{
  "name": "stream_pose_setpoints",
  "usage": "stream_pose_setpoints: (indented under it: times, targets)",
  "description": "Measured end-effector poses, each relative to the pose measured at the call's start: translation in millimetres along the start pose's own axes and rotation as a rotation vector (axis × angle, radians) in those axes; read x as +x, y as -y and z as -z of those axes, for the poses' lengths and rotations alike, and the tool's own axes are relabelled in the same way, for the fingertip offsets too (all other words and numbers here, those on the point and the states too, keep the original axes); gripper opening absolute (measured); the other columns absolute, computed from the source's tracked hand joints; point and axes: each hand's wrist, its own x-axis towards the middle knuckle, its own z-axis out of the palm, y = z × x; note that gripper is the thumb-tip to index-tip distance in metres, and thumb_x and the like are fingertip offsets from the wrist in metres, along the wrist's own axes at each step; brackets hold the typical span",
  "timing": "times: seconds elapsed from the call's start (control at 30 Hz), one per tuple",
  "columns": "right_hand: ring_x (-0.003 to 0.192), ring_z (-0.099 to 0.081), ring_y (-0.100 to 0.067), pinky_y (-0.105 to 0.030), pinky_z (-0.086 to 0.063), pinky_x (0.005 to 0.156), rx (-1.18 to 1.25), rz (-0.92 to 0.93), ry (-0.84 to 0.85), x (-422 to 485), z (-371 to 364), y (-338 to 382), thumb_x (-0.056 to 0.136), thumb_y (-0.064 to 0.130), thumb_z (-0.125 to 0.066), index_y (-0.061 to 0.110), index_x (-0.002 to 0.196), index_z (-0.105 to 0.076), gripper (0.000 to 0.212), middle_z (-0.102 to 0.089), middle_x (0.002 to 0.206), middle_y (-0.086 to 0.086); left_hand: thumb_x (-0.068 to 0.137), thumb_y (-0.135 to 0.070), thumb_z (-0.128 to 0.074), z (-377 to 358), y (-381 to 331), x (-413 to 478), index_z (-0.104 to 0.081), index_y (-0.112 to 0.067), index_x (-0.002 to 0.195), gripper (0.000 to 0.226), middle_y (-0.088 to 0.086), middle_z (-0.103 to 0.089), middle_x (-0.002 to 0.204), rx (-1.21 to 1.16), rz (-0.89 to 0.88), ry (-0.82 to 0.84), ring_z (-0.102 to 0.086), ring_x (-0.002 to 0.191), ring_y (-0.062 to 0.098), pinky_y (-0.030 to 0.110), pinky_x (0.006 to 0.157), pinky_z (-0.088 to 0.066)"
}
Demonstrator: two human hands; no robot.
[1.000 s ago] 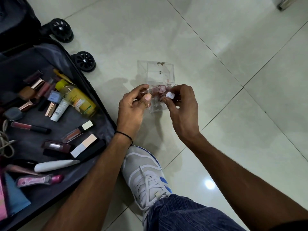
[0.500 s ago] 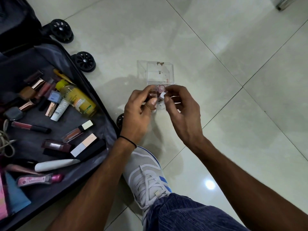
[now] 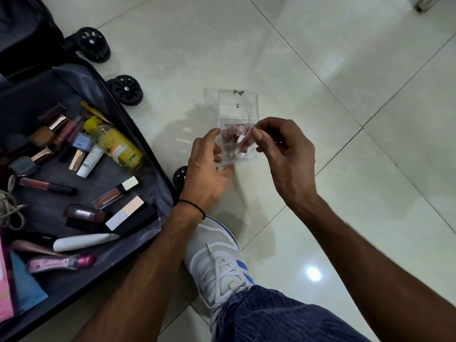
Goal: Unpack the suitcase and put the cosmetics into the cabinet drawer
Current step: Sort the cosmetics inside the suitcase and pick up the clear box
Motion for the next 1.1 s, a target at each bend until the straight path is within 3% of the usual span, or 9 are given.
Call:
stream_pose_setpoints:
  times: [0.1,0.17,0.33,0.47,0.63,0.73,0.83,0.97,1.1]
  targets:
    - [0.091,-0.068,-0.011,-0.022,-0.053,0.078,-0.033,0.068,0.06,0,-6,2,0.098,0.021,-0.066,0.012,0.11,-0.067,0.015,-0.068,0.103,-0.003,0.08,-0.01,-0.074,-3,6,2,-0.041,-0.018,0.141,0.07,-0.001,-0.046,0.108,0.051,0.07,0.04,-0.053,0.08,0.002,0.01,0.067,-0.044]
    - [0.092,-0.066,-0.009,-0.021,-0.053,0.079,-0.143,0.14,0.122,2,-12,-4,0.098,0.017,-0.064,0.009,0.113,-0.067,0.017,-0.067,0.105,-0.003,0.081,-0.01,-0.072,-4,8,2,-0.043,-0.017,0.14,0.065,0.001,-0.049,0.108,0.067,0.054,0.046,-0.054,0.079,0.005,0.006,0.065,-0.043]
    - [0.095,-0.057,-0.01,-0.018,-0.044,0.079,-0.355,0.2,0.224,8,-22,-21,0.097,0.016,-0.062,0.016,0.114,-0.069,0.019,-0.061,0.111,0.001,0.082,-0.006,-0.069,-5,11,2,-0.047,-0.014,0.137,0.06,0.005,-0.056,0.106,0.081,0.05,0.068,-0.057,0.082,0.016,0.029,0.075,-0.052]
    - [0.094,-0.055,-0.008,-0.009,-0.038,0.077,-0.377,0.185,0.227,9,-23,-23,0.097,0.01,-0.057,0.019,0.116,-0.068,0.024,-0.055,0.113,0.001,0.083,-0.006,-0.068,-5,10,3,-0.048,-0.013,0.137,0.058,0.005,-0.059,0.105,0.085,0.059,0.077,-0.06,0.085,0.021,0.035,0.079,-0.053]
    - [0.09,-0.056,-0.006,-0.007,-0.037,0.074,-0.325,0.189,0.211,10,-20,-20,0.097,0.011,-0.056,0.019,0.117,-0.067,0.024,-0.057,0.112,0.003,0.086,-0.008,-0.065,-2,4,5,-0.05,-0.015,0.135,0.052,0.004,-0.061,0.105,0.049,0.127,0.063,-0.06,0.082,0.015,0.012,0.069,-0.047]
    - [0.085,-0.058,-0.005,-0.008,-0.039,0.072,-0.289,0.202,0.165,9,-23,-13,0.095,0.009,-0.059,0.015,0.111,-0.068,0.02,-0.059,0.107,0.004,0.088,-0.011,-0.066,6,-4,5,-0.054,-0.018,0.13,0.044,-0.001,-0.064,0.1,-0.074,0.228,0.002,-0.061,0.082,0.009,0.005,0.066,-0.044]
    - [0.081,-0.059,-0.007,-0.01,-0.039,0.07,-0.23,0.226,0.146,12,-35,1,0.094,0.005,-0.059,0.012,0.11,-0.067,0.019,-0.06,0.102,0.001,0.09,-0.011,-0.064,22,-15,5,-0.059,-0.018,0.122,0.034,-0.003,-0.067,0.096,-0.211,0.254,-0.089,-0.062,0.082,0.005,0.012,0.073,-0.047]
    - [0.08,-0.059,-0.012,-0.014,-0.041,0.068,-0.09,0.222,0.171,19,-57,31,0.093,0.002,-0.058,0.014,0.108,-0.067,0.021,-0.061,0.096,0.0,0.091,-0.01,-0.06,55,-30,5,-0.063,-0.019,0.113,0.024,0.001,-0.069,0.093,-0.367,0.178,-0.253,-0.067,0.082,0.018,0.034,0.076,-0.055]
    - [0.078,-0.06,-0.015,-0.019,-0.045,0.066,0.023,0.27,0.28,21,-89,64,0.092,0.001,-0.058,0.014,0.106,-0.067,0.022,-0.062,0.094,-0.002,0.094,-0.002,-0.053,99,-21,-2,-0.064,-0.017,0.105,0.021,0.009,-0.068,0.087,-0.4,0.128,-0.48,-0.065,0.072,0.017,0.026,0.066,-0.05]
